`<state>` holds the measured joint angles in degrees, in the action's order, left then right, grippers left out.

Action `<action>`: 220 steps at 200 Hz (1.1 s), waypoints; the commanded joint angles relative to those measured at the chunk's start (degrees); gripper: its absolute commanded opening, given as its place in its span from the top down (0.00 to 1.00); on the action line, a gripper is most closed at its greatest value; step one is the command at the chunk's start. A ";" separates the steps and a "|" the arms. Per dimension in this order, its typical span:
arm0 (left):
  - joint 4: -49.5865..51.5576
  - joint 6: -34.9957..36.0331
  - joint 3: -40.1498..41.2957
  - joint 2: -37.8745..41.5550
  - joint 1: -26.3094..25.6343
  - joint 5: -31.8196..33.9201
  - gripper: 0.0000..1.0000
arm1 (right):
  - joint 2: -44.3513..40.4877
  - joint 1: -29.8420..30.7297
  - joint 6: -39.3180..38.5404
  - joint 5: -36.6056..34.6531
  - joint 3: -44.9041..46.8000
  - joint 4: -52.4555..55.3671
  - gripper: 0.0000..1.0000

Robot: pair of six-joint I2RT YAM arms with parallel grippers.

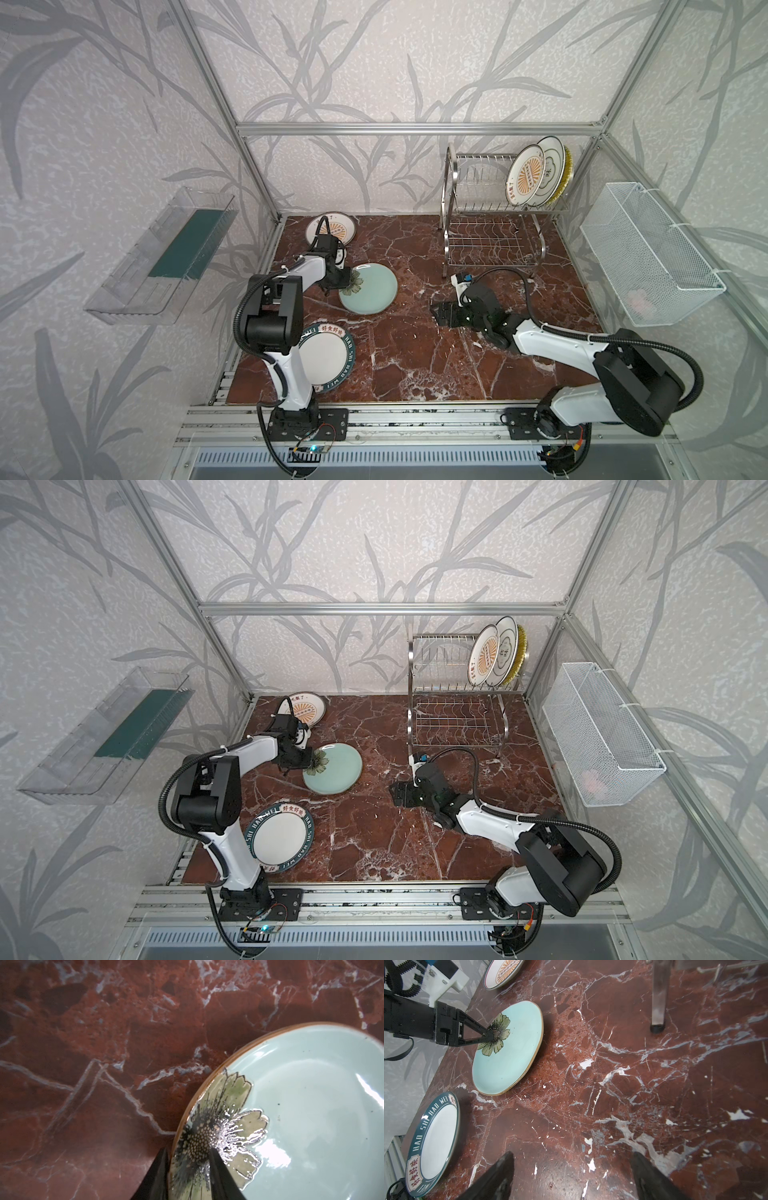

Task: Load plates into a dish rack
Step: Move the plate at the center of the table.

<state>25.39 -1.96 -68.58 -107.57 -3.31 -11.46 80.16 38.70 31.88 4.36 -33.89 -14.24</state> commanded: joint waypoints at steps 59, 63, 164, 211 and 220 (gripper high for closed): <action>4.15 1.04 -2.35 0.67 -3.25 -2.63 0.68 | -2.46 0.24 -0.85 -2.64 0.57 2.89 0.13; 3.65 0.64 -2.23 0.93 -3.28 -3.41 0.68 | -2.56 0.24 -0.85 -2.74 0.50 2.99 0.14; -0.24 -4.69 -0.17 2.28 -9.42 -6.24 0.71 | -2.05 -1.09 1.00 -1.83 1.35 1.58 0.14; -1.63 -6.17 3.02 3.42 -13.31 -5.36 0.72 | -1.21 -3.64 2.49 -0.18 2.39 -0.22 0.15; -1.60 -6.32 3.63 3.70 -14.10 -5.15 0.72 | -0.72 -4.83 3.04 1.19 2.75 -1.33 0.15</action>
<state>23.92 -7.55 -66.76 -106.26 -15.55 -16.16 78.56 36.05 33.26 3.14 -32.32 -12.53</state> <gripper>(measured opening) 0.284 0.854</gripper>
